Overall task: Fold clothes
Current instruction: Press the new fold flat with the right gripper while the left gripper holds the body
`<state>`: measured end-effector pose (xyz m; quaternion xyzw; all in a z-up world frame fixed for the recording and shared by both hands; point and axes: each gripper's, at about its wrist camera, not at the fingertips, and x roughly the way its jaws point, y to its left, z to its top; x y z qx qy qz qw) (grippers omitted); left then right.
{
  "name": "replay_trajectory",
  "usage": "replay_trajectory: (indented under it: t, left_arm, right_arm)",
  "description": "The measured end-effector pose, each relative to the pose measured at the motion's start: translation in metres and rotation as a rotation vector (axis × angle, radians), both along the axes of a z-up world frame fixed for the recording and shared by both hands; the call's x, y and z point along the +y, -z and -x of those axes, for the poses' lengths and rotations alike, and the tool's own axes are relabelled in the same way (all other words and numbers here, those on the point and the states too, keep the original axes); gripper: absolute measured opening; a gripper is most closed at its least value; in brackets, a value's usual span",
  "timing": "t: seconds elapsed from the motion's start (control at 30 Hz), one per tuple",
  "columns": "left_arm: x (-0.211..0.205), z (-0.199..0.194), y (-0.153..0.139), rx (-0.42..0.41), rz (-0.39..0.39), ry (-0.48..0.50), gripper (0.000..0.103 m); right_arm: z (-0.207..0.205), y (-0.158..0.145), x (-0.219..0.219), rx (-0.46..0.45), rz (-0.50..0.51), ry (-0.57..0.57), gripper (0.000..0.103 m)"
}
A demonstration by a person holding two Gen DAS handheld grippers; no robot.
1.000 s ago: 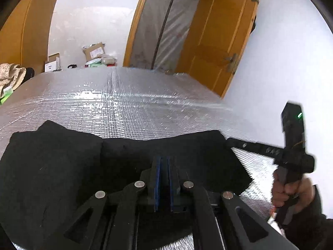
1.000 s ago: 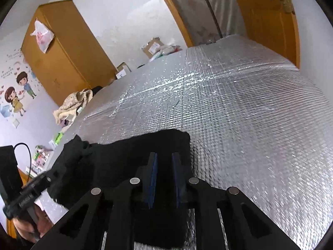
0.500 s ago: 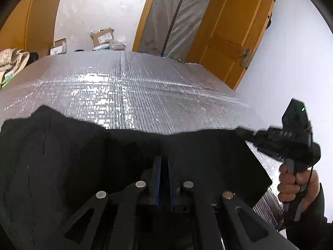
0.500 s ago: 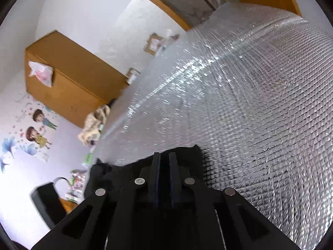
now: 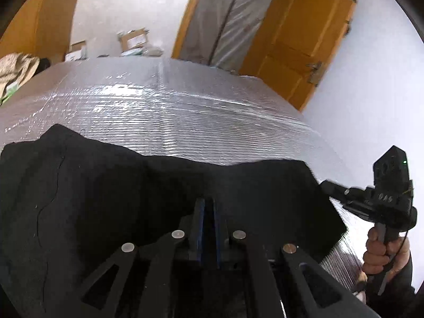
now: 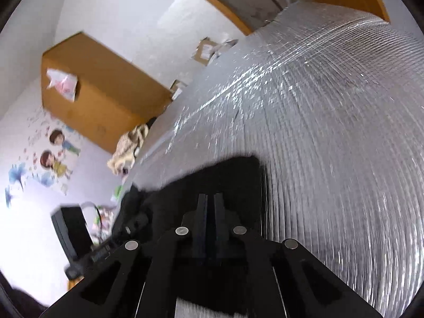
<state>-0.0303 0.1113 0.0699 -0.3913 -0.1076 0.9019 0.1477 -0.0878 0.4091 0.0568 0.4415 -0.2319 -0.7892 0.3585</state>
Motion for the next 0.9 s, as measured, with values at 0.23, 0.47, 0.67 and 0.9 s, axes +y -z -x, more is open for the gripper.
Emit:
replay_trajectory:
  t: [0.23, 0.47, 0.67, 0.9]
  left_arm:
    - [0.010, -0.034, 0.008, 0.003, 0.048, 0.049, 0.005]
    - [0.009, -0.051, 0.011, 0.016, 0.081, 0.045, 0.005]
    - [0.014, -0.057, 0.005, 0.033, 0.120, 0.036, 0.005]
    - [0.013, -0.026, -0.016, 0.085, 0.181, -0.018, 0.005]
  right_arm:
    - [-0.038, 0.009, 0.005, 0.052, -0.095, -0.021, 0.003]
    - [-0.051, 0.004, -0.005, 0.134, -0.140, -0.055, 0.009]
    - [-0.049, 0.014, -0.006, 0.144, -0.160, -0.051, 0.007]
    - [-0.053, 0.014, -0.005, 0.173, -0.189, -0.044, 0.008]
